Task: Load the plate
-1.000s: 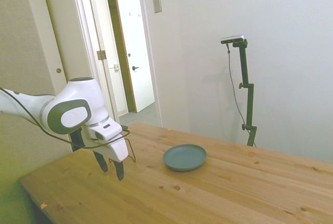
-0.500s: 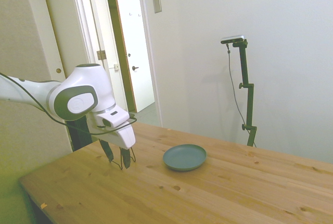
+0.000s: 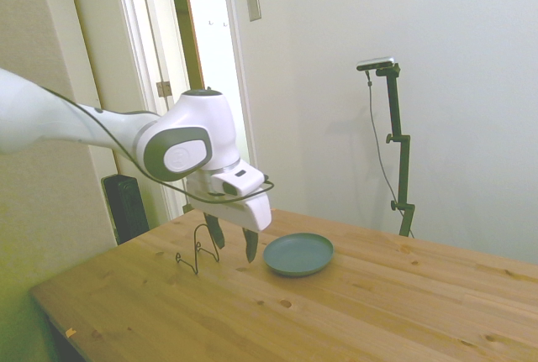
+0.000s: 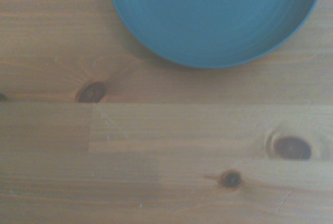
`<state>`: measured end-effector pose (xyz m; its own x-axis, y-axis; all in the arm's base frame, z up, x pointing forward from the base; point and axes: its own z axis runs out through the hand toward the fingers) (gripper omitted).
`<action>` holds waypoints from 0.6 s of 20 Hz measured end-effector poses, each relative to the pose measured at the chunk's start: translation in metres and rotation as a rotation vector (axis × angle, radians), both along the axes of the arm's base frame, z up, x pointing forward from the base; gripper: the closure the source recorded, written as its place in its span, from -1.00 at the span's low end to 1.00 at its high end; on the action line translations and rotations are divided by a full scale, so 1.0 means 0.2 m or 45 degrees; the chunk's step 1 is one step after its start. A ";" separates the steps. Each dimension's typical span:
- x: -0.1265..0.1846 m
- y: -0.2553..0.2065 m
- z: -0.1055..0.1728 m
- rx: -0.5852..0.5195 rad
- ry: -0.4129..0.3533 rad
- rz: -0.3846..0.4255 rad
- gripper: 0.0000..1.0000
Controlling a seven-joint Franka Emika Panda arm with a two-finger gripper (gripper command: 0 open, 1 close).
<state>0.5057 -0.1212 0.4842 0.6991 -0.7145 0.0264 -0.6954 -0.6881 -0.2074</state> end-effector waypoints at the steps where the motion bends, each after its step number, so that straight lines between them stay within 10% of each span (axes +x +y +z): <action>1: 0.04 -0.06 0.00 0.015 -0.011 0.006 -1.00; 12: 0.58 -0.50 -0.19 0.211 0.009 0.009 -1.00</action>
<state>0.6219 -0.2206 0.4462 0.7040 -0.7037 -0.0965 -0.6925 -0.6498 -0.3133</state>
